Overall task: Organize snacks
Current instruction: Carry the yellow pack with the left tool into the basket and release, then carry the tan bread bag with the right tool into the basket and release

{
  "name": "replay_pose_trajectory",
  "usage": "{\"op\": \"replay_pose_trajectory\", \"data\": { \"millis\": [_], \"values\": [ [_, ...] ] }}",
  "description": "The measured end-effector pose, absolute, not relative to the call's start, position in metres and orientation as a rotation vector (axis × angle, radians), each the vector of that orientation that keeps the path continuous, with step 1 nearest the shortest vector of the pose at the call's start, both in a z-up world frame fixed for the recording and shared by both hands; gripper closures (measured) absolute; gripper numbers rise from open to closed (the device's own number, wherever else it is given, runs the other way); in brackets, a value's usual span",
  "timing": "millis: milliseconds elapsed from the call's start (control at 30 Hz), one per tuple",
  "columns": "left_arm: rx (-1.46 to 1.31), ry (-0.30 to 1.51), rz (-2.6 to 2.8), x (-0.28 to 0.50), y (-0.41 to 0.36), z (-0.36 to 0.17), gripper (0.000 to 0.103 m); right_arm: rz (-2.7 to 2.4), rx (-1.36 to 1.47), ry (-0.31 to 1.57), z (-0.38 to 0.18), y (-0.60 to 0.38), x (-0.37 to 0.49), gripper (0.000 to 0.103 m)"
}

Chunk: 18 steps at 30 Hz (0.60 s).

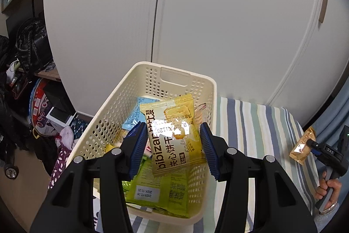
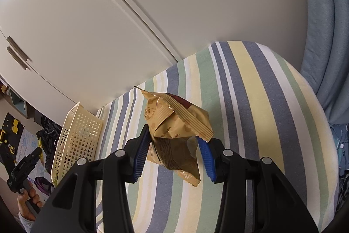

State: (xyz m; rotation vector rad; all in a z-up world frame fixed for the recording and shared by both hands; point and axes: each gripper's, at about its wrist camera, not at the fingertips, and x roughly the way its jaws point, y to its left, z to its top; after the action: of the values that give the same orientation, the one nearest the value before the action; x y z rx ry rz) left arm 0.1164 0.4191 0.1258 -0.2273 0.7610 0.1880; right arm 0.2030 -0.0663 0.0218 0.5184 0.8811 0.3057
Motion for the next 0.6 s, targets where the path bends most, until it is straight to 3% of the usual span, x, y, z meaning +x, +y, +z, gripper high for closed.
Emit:
{"op": "replay_pose_trajectory", "data": {
  "millis": [133,233,300,333,600],
  "values": [
    [-0.245,0.784,0.223,0.120,0.433,0.111,0.051,0.317,0.516,0.883,0.021,-0.061,0.202,0.059],
    [-0.290,0.787,0.230,0.118,0.442,0.104,0.043,0.328,0.512,0.883,0.022,-0.057,0.201,0.059],
    [-0.309,0.774,0.252,0.114,0.447,0.101,0.021,0.333,0.504,0.883,0.022,-0.053,0.200,0.059],
    [-0.313,0.762,0.265,0.111,0.447,0.101,0.019,0.336,0.498,0.883,0.022,-0.051,0.200,0.059],
    [-0.315,0.669,0.353,0.090,0.452,0.097,0.018,0.392,0.477,0.884,0.026,-0.034,0.198,0.059]
  ]
}}
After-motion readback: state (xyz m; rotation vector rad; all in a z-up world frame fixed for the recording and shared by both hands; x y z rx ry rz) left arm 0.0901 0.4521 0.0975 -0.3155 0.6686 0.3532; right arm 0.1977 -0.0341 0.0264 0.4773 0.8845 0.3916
